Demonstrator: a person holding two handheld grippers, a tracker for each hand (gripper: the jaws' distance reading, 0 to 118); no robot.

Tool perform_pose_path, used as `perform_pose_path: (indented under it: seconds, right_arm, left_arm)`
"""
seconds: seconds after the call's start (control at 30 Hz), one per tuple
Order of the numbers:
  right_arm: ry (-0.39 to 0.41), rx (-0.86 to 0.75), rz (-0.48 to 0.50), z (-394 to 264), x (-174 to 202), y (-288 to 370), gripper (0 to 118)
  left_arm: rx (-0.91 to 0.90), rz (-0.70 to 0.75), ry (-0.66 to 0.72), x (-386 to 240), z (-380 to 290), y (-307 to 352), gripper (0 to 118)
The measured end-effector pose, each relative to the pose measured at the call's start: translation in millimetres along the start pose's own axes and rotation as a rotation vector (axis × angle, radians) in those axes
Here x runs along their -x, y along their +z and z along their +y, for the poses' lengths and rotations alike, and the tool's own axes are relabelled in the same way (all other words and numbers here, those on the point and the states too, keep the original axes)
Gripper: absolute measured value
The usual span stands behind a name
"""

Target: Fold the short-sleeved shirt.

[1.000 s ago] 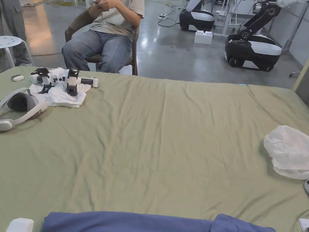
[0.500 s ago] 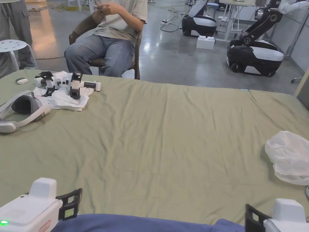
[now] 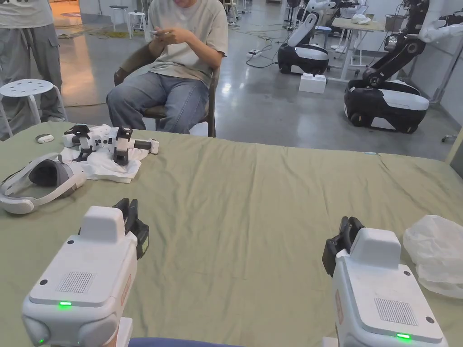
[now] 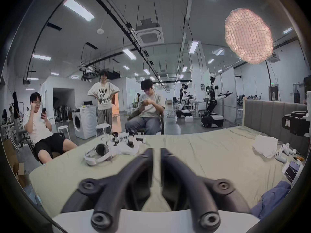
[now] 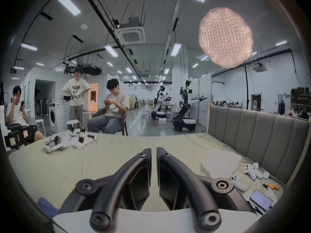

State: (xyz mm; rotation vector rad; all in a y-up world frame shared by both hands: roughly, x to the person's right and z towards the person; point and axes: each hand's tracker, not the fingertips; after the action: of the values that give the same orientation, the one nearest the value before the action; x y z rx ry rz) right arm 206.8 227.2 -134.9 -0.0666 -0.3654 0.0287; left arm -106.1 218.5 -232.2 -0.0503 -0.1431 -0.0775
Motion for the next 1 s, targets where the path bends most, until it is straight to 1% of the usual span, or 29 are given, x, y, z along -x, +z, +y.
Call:
perform_pose_path:
  seconds: [0.03, 0.1, 0.2, 0.3, 0.43, 0.47, 0.57, 0.6, 0.63, 0.73, 0.77, 0.8, 0.83, 0.87, 0.9, 0.93, 1.0]
  right_arm:
    - [-0.006, -0.007, 0.01, 1, 1, -1, 1]
    - [-0.008, -0.02, 0.025, 4, 3, -1, 0]
    - [0.012, -0.042, 0.018, 5, 6, 1, 0]
    - [0.013, -0.048, 0.02, 7, 6, 2, 0]
    - [0.016, -0.031, 0.051, 8, 6, 1, 0]
    - [0.016, -0.025, 0.06, 7, 6, 1, 0]
    - [-0.001, -0.009, 0.095, 3, 5, 1, 0]
    - [0.018, -0.003, 0.088, 1, 8, 1, 0]
    - [0.027, 0.001, 0.086, -1, 8, 0, 0]
    - [0.036, 0.027, 0.097, -7, 10, -1, 0]
    - [0.037, 0.037, 0.1, -9, 10, -1, 0]
    - [0.037, 0.043, 0.101, -12, 10, -2, 0]
    - [0.039, 0.051, 0.102, -14, 10, -2, 0]
    - [0.04, 0.06, 0.108, -15, 10, -2, 0]
    - [0.038, 0.069, 0.114, -18, 10, -2, 0]
    - [0.036, 0.078, 0.116, -20, 10, -2, 0]
    - [0.042, 0.096, 0.116, -25, 9, -3, 0]
  left_arm:
    - [-0.009, 0.004, -0.008, -1, 2, 1, 0]
    - [-0.02, -0.003, -0.018, 0, 6, 3, 0]
    - [-0.02, -0.021, -0.026, 6, 6, 11, 0]
    - [0.027, -0.035, -0.033, 27, -2, 14, 0]
    - [0.26, -0.13, 0.056, 76, -34, 13, 0]
    - [0.315, -0.175, 0.089, 89, -45, 13, 0]
    - [0.548, -0.281, 0.156, 129, -90, 7, 0]
    - [0.637, -0.295, 0.176, 141, -107, 5, 0]
    - [0.689, -0.308, 0.201, 150, -120, 1, 0]
    - [0.833, -0.35, 0.381, 179, -160, -5, 7]
    - [0.842, -0.347, 0.425, 180, -165, -2, 13]
    - [0.86, -0.374, 0.477, 186, -174, -3, 26]
    - [0.889, -0.408, 0.519, 190, -181, -5, 42]
    - [0.922, -0.433, 0.57, 194, -189, -9, 60]
    - [0.967, -0.444, 0.616, 195, -194, -9, 82]
    - [0.989, -0.464, 0.635, 195, -199, -10, 92]
    - [1.009, -0.524, 0.678, 195, -213, -13, 96]
